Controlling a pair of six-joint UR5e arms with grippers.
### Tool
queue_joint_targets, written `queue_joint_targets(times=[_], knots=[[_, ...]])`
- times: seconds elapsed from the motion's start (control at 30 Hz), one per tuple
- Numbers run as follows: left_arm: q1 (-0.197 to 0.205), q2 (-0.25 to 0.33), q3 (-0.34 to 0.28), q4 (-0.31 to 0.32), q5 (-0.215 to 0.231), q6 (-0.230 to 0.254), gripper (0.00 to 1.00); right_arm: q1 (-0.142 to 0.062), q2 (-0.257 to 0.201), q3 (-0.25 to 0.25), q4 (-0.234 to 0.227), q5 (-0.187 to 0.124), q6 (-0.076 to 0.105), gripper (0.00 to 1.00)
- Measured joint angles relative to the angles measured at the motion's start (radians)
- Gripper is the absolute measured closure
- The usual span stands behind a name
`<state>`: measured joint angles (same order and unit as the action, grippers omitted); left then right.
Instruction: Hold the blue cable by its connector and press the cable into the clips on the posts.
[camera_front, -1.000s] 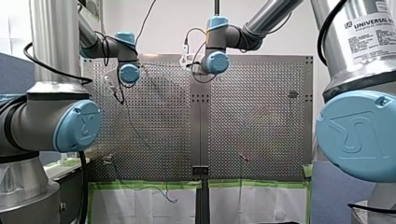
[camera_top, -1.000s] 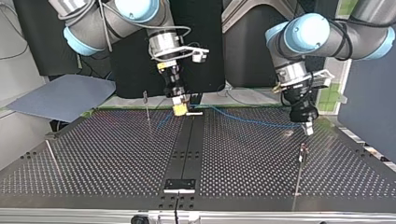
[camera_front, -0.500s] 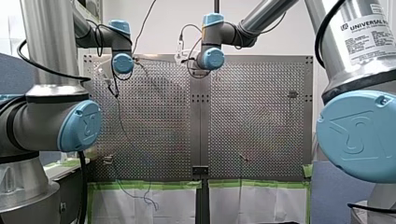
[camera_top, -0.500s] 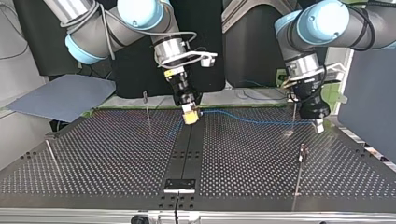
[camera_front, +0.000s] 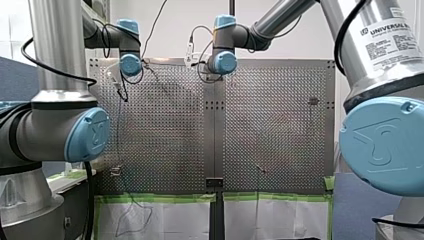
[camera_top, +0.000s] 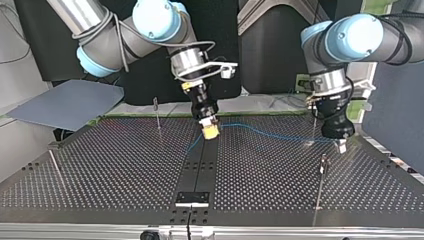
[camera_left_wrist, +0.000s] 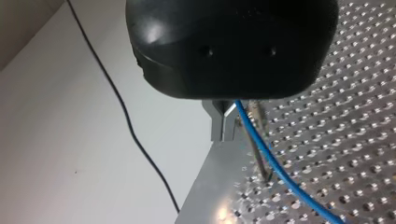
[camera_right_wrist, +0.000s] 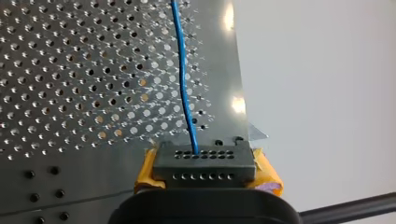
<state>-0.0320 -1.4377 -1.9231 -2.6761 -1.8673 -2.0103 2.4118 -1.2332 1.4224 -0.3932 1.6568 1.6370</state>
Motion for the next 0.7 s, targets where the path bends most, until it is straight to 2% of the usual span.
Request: queue_joint_targets(times=[0.27, 0.53, 0.7], knots=[[0.026, -0.009, 0.015, 0.003, 0.035, -0.018, 1.0, -0.001, 0.028, -0.036, 0.003, -0.005, 0.0, 1.0], [0.042, -0.032, 0.03, 0.004, 0.072, -0.033, 1.0, -0.006, 0.032, -0.064, 0.015, -0.005, 0.0, 1.0], [0.066, -0.06, 0.045, 0.014, 0.1, -0.038, 1.0, -0.008, 0.032, -0.068, 0.02, -0.005, 0.0, 1.0]])
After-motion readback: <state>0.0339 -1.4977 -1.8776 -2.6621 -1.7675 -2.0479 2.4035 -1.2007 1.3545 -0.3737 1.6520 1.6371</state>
